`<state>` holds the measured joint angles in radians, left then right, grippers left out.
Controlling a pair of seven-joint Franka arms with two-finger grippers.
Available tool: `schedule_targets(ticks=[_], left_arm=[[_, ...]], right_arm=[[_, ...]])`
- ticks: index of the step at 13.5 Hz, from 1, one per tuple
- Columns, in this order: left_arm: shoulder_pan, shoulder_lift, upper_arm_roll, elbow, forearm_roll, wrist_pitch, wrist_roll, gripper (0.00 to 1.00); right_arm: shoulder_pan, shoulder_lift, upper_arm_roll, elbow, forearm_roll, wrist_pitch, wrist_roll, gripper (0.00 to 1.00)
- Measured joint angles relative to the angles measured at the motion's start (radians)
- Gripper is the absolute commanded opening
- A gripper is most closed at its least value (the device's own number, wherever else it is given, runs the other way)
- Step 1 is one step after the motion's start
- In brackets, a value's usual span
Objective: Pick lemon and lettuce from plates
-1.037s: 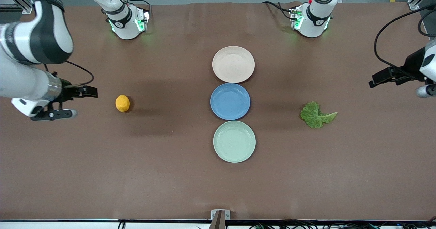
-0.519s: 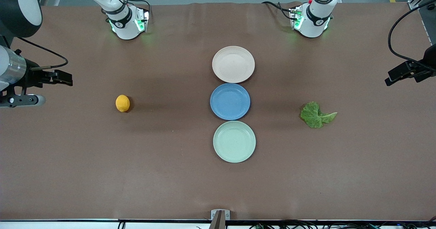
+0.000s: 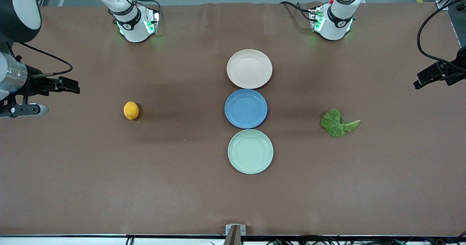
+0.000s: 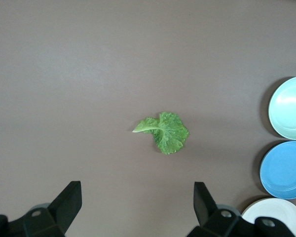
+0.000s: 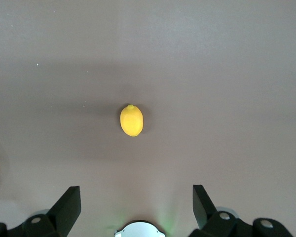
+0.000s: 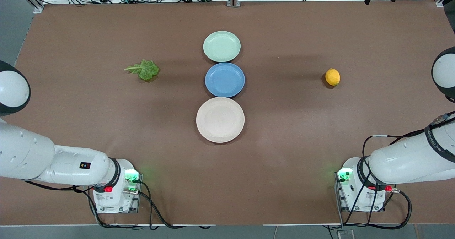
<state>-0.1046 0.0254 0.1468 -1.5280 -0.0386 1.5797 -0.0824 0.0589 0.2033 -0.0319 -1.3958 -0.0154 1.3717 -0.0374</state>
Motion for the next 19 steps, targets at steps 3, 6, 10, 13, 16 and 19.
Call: schedule_targets(ticks=[3,6,10,13,16,19], left_arm=[[0.001,0.000,0.000,0.000,-0.005,-0.009,0.000,1.00],[0.016,0.000,0.000,0.001,-0.008,-0.026,0.000,1.00],[0.018,0.001,0.000,0.000,-0.008,-0.028,0.000,1.00],[0.018,0.001,0.000,0.001,-0.008,-0.028,0.000,1.00],[0.018,0.001,0.000,0.001,-0.008,-0.028,0.000,1.00],[0.018,0.001,0.000,0.001,-0.008,-0.028,0.000,1.00]], right_arm=[[-0.033,-0.001,0.000,-0.003,0.005,0.015,-0.034,1.00],[-0.070,-0.021,0.000,-0.021,0.028,0.034,-0.054,1.00],[-0.072,-0.115,0.007,-0.126,0.032,0.095,-0.054,1.00],[-0.071,-0.179,0.012,-0.180,0.032,0.108,-0.054,1.00],[-0.070,-0.233,0.025,-0.208,0.032,0.108,-0.053,1.00],[-0.070,-0.272,0.027,-0.229,0.032,0.108,-0.052,1.00]])
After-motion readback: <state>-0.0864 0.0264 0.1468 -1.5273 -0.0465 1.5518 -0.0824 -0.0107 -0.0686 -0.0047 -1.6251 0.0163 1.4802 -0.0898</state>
